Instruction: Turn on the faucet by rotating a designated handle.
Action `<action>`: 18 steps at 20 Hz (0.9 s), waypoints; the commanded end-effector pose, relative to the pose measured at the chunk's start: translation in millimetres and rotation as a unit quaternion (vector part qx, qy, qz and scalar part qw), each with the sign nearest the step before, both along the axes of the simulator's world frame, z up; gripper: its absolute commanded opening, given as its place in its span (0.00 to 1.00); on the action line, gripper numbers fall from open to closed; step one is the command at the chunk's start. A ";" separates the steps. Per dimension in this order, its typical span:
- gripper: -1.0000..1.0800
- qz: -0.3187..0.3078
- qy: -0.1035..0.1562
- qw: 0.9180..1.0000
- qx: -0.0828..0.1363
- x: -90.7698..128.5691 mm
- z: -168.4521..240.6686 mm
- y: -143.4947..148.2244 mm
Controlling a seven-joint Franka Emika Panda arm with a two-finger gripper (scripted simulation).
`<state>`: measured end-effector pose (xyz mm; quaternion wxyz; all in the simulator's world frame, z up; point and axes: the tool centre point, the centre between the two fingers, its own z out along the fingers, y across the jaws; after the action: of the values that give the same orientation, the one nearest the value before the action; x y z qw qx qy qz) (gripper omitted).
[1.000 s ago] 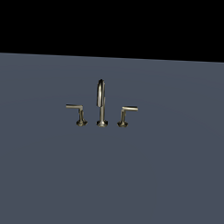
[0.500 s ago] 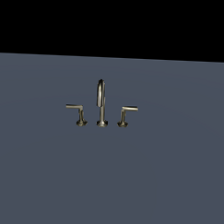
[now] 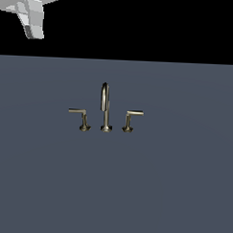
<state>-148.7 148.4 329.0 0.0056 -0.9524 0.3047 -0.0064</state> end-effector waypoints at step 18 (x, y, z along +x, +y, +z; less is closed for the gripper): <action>0.00 -0.162 0.003 0.987 0.005 80.9 -83.8 37.0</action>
<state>-74.2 183.5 251.4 0.0079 -0.8961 0.4438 -0.0032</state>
